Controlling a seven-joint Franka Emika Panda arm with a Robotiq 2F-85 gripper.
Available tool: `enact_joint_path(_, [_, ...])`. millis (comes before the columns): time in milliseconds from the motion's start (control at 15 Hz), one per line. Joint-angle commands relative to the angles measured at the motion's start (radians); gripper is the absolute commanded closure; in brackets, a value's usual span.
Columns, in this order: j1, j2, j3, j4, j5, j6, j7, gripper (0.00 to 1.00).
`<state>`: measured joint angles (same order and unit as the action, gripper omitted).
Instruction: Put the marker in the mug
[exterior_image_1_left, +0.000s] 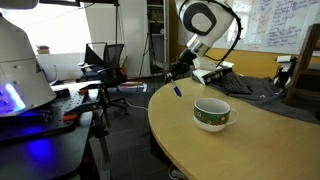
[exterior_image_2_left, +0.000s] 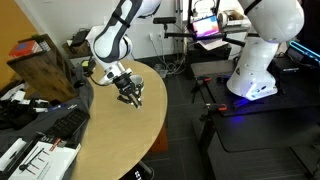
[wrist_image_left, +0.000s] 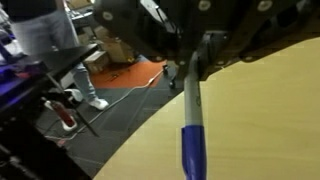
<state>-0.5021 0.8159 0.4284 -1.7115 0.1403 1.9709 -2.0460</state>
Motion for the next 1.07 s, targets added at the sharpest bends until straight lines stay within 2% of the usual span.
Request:
enact_joint_path(0, [0.086, -0.019, -0.098, 0.028, 0.069, -0.059, -0.060, 0.81])
enact_joint_path(333, [0.106, -0.017, -0.112, 0.041, 0.066, -0.083, -0.070, 0.81])
enact_joint_path(400, [0.106, -0.017, -0.112, 0.041, 0.066, -0.083, -0.070, 0.95])
enact_joint_path(667, [0.123, -0.016, -0.173, 0.067, 0.065, -0.115, -0.146, 0.95])
enact_joint_path(1000, [0.125, -0.072, -0.210, 0.056, 0.066, -0.137, -0.283, 0.95])
